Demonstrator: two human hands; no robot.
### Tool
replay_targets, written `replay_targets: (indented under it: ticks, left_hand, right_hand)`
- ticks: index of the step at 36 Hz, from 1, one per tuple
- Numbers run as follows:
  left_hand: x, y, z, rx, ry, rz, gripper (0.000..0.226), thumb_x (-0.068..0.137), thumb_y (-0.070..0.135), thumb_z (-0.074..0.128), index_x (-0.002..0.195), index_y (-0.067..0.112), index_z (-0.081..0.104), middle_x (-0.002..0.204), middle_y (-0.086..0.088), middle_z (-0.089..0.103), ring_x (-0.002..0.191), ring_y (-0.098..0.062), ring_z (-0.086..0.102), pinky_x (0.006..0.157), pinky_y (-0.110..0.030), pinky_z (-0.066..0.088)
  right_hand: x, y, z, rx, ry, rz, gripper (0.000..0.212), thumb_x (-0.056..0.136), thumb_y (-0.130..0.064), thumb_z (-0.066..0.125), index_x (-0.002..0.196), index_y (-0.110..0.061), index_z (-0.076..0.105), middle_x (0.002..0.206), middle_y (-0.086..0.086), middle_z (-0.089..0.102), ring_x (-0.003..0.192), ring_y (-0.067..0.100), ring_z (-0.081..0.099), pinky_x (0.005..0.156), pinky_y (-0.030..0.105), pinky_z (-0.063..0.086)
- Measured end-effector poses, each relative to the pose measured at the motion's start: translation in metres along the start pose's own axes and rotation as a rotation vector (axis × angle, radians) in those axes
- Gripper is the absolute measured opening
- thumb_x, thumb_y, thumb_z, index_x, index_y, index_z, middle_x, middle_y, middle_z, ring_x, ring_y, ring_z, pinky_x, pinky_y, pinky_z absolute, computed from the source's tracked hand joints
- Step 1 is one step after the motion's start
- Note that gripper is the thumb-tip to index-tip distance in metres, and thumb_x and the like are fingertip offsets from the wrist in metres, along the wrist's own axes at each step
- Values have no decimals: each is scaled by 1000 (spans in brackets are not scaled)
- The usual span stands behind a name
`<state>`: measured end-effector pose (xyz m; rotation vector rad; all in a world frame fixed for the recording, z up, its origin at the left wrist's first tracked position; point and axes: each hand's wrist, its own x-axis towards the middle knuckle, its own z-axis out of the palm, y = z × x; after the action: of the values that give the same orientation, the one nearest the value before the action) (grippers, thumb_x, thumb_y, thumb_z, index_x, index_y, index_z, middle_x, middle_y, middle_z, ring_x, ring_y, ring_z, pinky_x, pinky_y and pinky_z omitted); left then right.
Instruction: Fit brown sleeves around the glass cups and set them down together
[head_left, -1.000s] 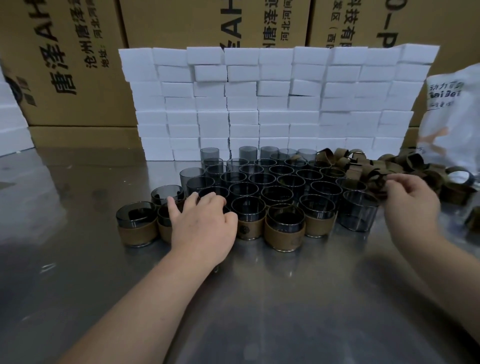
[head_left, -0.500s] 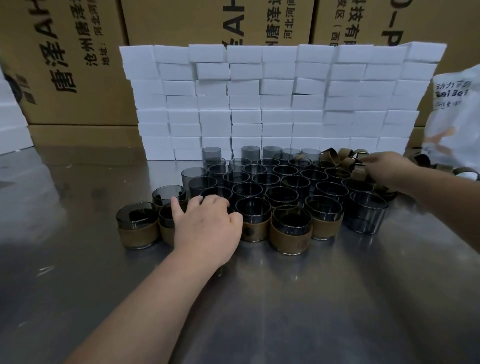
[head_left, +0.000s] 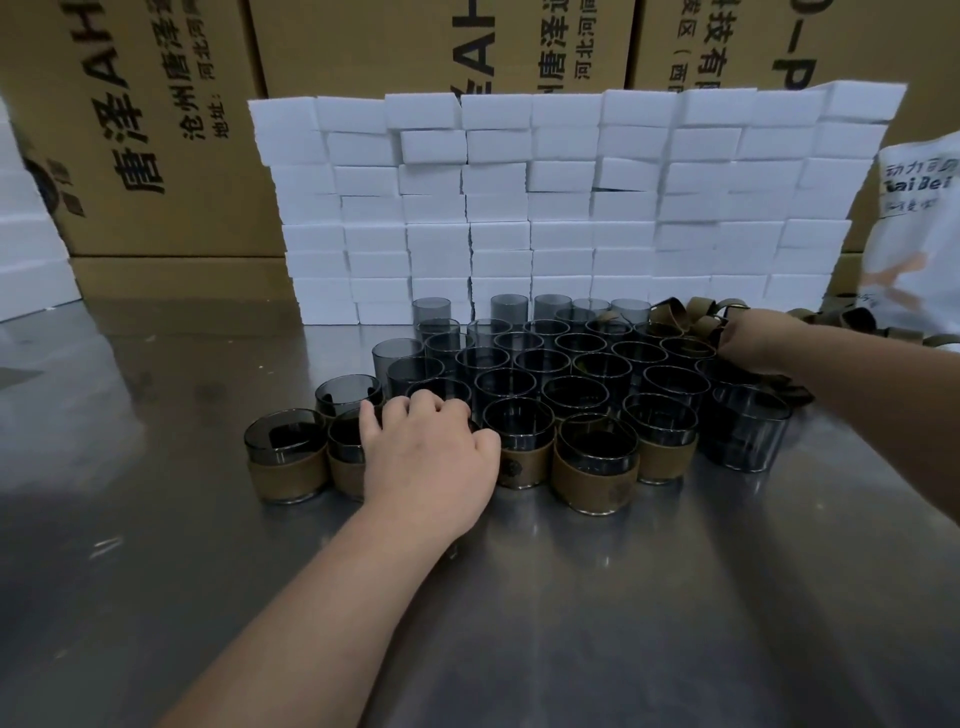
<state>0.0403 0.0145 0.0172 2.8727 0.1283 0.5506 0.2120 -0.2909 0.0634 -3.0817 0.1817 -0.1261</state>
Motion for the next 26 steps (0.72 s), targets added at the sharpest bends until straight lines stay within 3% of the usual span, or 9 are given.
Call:
replay_targets:
  ticks: [3, 6, 12, 17, 20, 26]
  left_hand:
    - [1, 0, 1, -3, 8, -5, 42, 91, 36, 29, 125, 26, 52, 129, 0, 46, 126, -22, 32, 114, -47, 3]
    - [1, -1, 2, 0, 28, -12, 42, 91, 36, 30, 123, 27, 54, 128, -1, 45, 125, -23, 32, 113, -47, 4]
    - [2, 0, 3, -9, 53, -18, 42, 89, 37, 31, 121, 28, 57, 129, -1, 42, 125, -23, 28, 113, -46, 7]
    - [2, 1, 4, -19, 63, -29, 42, 89, 37, 33, 122, 26, 57, 129, -1, 41, 125, -24, 26, 114, -47, 6]
    - [1, 2, 4, -36, 70, -30, 41, 88, 37, 36, 121, 25, 57, 130, -1, 39, 126, -24, 23, 113, -47, 1]
    - [0, 3, 3, -121, 138, -21, 39, 83, 38, 47, 117, 24, 58, 123, 0, 39, 122, -22, 21, 115, -46, 4]
  right_hand:
    - [4, 0, 3, 52, 39, 48, 19, 94, -21, 46, 104, -5, 50, 90, 11, 52, 81, 28, 50, 69, 32, 37]
    - [3, -3, 5, 72, 59, 68, 11, 94, -19, 46, 95, -9, 48, 78, 8, 47, 80, 29, 50, 69, 33, 38]
    - [8, -4, 5, 101, 30, 109, 36, 94, -18, 48, 123, 3, 45, 97, 13, 50, 86, 30, 50, 71, 33, 39]
    - [6, -6, 5, 106, 38, 118, 32, 95, -16, 47, 122, 3, 46, 106, 18, 53, 91, 32, 51, 72, 33, 38]
    - [6, -6, 6, 157, 71, 116, 30, 95, -15, 45, 119, 3, 47, 100, 17, 53, 87, 31, 49, 70, 33, 37]
    - [4, -8, 5, 164, 43, 100, 31, 97, -16, 41, 121, 2, 49, 116, 21, 53, 97, 33, 52, 75, 33, 39]
